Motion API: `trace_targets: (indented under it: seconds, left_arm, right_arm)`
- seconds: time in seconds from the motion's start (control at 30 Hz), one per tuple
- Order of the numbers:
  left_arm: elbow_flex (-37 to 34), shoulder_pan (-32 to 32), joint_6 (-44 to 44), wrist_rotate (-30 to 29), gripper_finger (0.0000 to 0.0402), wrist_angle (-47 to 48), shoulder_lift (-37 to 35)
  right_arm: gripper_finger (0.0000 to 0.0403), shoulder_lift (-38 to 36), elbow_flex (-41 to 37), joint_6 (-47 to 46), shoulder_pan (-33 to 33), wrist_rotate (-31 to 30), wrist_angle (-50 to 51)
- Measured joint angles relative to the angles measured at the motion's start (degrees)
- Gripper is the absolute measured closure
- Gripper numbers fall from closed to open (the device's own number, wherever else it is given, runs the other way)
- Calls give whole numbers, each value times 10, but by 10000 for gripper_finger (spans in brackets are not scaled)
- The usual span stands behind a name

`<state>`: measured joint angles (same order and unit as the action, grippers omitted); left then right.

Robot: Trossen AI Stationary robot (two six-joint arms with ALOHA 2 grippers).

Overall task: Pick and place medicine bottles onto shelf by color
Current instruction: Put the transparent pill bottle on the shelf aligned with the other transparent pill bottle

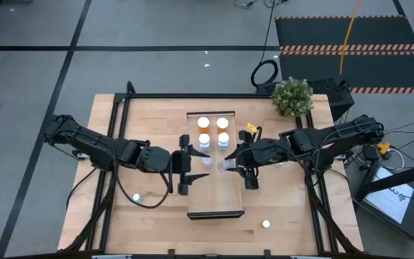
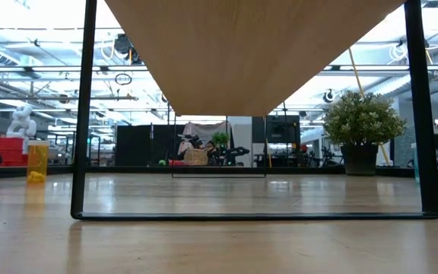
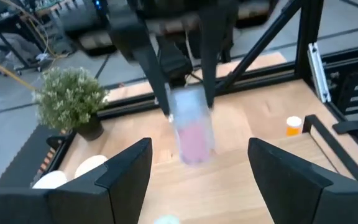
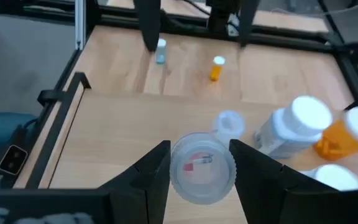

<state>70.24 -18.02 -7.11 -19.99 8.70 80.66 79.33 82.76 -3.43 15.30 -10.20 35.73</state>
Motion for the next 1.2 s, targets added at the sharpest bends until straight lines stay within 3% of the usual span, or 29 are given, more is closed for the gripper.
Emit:
trace_targets:
  seconds: [0.13,0.5,1.2]
  left_arm:
    - [0,4,6,-12,133,5,1]
    - [0,3,15,-39,133,33,-3]
    - [0,20,27,-47,133,63,-3]
  right_arm:
    - [253,-1,7,11,-22,5,20]
    - [253,31,9,12,-82,106,28]
    - [253,75,9,73,-111,119,95]
